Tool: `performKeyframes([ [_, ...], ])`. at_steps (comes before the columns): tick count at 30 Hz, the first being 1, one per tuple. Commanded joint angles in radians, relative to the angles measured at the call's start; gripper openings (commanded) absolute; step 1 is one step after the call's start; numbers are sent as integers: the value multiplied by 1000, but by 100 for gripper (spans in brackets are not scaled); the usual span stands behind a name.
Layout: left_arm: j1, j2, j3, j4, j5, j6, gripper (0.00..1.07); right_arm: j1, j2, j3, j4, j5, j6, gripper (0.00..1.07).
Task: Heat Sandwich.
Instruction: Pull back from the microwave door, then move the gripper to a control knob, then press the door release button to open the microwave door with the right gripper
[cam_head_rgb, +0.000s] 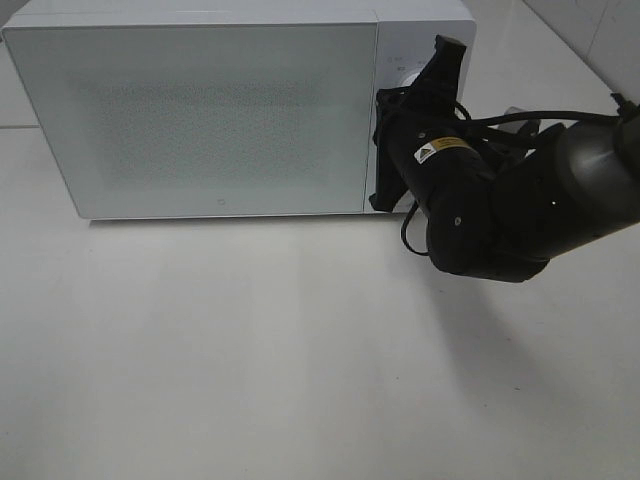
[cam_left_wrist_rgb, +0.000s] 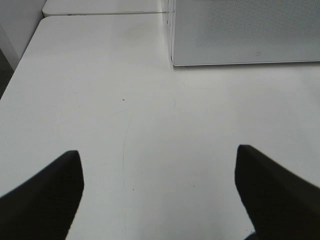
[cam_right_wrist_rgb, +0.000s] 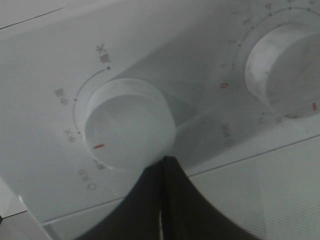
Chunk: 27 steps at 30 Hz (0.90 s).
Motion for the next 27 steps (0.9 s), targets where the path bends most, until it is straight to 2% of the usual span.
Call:
performKeyframes([
  [1, -5, -20, 2, -7, -8, -1, 76, -3, -17, -10, -57, -28, -9, 0],
  [6, -5, -20, 2, -7, -8, -1, 76, -2, -25, 3, -115, -27, -51, 0],
  [15, -5, -20, 2, -7, -8, -1, 76, -2, -143, 138, -189, 15, -180, 0],
  [20, -5, -20, 2, -7, -8, -1, 76, -2, -235, 209, -336, 76, -305, 0],
  [23, -5, -20, 2, -7, -8, -1, 76, -2, -258, 218, -389, 125, -370, 0],
  [27, -5, -20, 2, -7, -8, -1, 76, -6, -320, 221, -532, 283, -532, 0],
])
